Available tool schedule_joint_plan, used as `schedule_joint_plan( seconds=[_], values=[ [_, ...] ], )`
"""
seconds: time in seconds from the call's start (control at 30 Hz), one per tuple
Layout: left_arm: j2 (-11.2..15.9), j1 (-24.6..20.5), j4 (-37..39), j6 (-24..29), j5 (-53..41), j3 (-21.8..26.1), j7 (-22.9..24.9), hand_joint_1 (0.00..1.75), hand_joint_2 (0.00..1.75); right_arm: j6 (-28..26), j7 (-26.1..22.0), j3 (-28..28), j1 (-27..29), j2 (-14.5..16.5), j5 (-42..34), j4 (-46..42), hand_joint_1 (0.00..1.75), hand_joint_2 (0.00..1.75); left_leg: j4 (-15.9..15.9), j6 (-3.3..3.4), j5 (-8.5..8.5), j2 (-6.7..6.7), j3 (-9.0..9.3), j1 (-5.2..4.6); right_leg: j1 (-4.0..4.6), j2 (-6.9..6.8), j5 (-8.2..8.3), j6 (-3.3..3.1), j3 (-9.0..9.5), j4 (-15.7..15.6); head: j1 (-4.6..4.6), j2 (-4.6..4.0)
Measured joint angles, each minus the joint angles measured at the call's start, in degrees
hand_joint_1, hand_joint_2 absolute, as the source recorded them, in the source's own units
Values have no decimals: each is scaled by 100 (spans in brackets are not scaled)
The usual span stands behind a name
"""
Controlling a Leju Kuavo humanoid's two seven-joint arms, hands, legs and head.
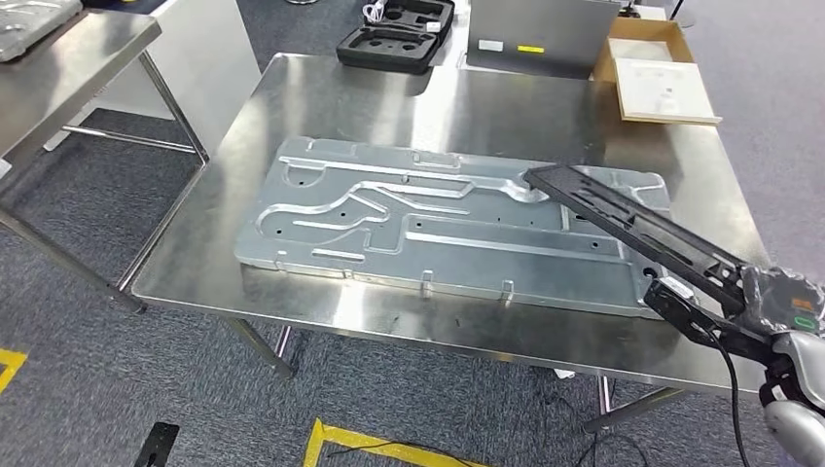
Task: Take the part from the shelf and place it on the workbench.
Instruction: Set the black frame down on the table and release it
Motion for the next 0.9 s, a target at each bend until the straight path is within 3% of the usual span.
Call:
schedule_joint_plan(
  seconds=[0.03,0.1,0.13,0.17,0.23,0.3,0.43,0.47,0.57,0.6,0.63,0.67,0.77,0.83,0.9],
  values=[
    [0,-1,0,-9,-1,5,-22,0,175,-23,0,-34,51,-2,-23,24,175,175,-27,18,13,-1,22,12,-3,0,-36,10,-13,35,7,0],
    [-1,-5,0,-28,-2,21,-80,0,175,-111,0,-209,231,2,-90,149,175,175,-67,84,15,2,67,21,-16,1,-367,59,-442,854,30,-1],
    [-2,-7,0,-33,-2,31,-108,0,175,-153,0,-308,329,8,-135,220,175,175,-75,113,7,3,92,24,-26,1,-450,82,-624,1171,41,0],
    [-2,-8,0,-27,-2,34,-115,0,175,-173,0,-384,388,15,-166,272,175,175,-55,122,-19,4,101,17,-33,-1,-426,95,-733,1324,46,0],
    [-1,-10,0,4,-7,39,-109,0,175,-174,0,-454,430,32,-210,303,175,175,7,87,-77,0,105,10,-37,-5,-51,78,-416,613,47,0],
    [1,-15,0,36,-17,43,-85,0,175,-182,0,-515,459,53,-221,315,175,175,70,35,-118,-4,80,-9,-12,0,76,33,-215,177,39,0],
    [23,-18,1,-259,-73,50,-103,0,175,-260,-4,-574,529,124,-296,343,0,0,157,-66,-198,3,45,-17,-23,4,70,-79,-186,116,26,-1],
    [33,-23,2,-351,-92,50,-123,0,175,-301,-7,-587,534,151,-330,352,0,0,310,-105,-304,8,-16,-11,-40,3,73,-110,-174,105,16,-1],
    [54,-32,2,-457,-111,52,-192,0,44,-410,-14,-615,550,234,-402,397,0,0,1253,-195,-766,18,-457,25,-45,-4,63,-160,-155,100,-1,-1],
    [58,-27,2,-447,-122,52,-191,0,0,-441,-16,-616,569,262,-431,420,0,0,1515,-209,-834,18,-593,35,-44,-5,60,-163,-152,101,0,-1],
    [60,-20,2,-413,-133,52,-166,0,0,-470,-19,-617,590,289,-469,443,0,0,1615,-215,-812,19,-653,44,-44,-4,58,-165,-149,102,-2,-1],
    [63,-14,2,-350,-146,52,-112,0,0,-502,-23,-620,609,320,-522,468,0,0,1512,-214,-693,19,-615,51,-45,-1,56,-165,-143,103,-1,0],
    [81,-22,2,-113,-130,52,51,0,0,-642,-35,-666,623,388,-806,518,0,0,430,-169,-184,18,-90,50,-38,11,43,-140,-120,107,-1,-2],
    [85,-33,2,11,-77,52,65,0,0,-775,-44,-740,622,423,-1116,535,0,0,92,-131,-122,15,81,35,-23,16,44,-92,-119,104,5,-1],
    [80,-28,2,98,-44,52,65,0,0,-874,-52,-815,624,454,-1388,543,0,0,72,-95,-124,11,92,22,-17,18,60,-38,-112,80,6,-1]
  ],
)
